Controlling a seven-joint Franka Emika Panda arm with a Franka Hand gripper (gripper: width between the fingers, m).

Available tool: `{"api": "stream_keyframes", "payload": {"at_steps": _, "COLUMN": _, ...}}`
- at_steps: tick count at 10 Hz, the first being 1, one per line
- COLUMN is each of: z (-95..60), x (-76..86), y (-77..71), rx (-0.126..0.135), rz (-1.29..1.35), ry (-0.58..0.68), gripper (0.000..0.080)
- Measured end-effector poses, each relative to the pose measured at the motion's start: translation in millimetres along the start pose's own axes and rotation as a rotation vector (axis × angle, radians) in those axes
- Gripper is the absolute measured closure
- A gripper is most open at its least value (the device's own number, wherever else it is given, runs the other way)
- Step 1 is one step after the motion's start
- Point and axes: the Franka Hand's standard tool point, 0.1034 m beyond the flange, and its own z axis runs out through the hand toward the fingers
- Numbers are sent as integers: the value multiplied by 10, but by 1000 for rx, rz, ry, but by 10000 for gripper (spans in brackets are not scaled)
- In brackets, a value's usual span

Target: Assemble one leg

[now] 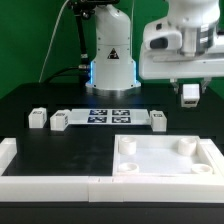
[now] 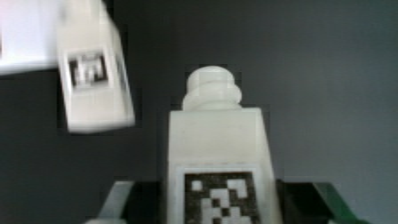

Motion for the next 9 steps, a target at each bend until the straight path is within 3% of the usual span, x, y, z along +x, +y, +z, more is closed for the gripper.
{"api": "stream_keyframes", "payload": {"at_steps": 2, "z": -56, "x": 86, "y": -59, "rx": 23, "rz": -7, "ry": 198, "gripper": 509}}
{"api": "stream_keyframes", "payload": {"at_steps": 4, "z": -29, "x": 49, "y": -111, "rx": 50, "rz": -10, "ry": 359, "gripper": 509}}
{"api": "stream_keyframes", "payload": {"at_steps": 5, "z": -46, "x": 52, "y": -176, "rx": 82, "rz": -10, "ry": 469, "gripper": 509}}
{"api": "stream_keyframes", "payload": {"at_steps": 6, "z": -31, "x": 16, "y": -183, "rx": 84, "rz": -55, "ry": 524, "gripper": 509}}
{"api": "stream_keyframes", "payload": {"at_steps": 8, "z": -222, "x": 285, "y": 86, "rx": 38, "rz": -152, "ry": 550, "gripper": 509}}
{"api": "stream_keyframes", "payload": {"at_steps": 9, "z": -271, "x": 377, "y": 150, "rx": 19, "rz": -199, "ry": 563, "gripper": 509}}
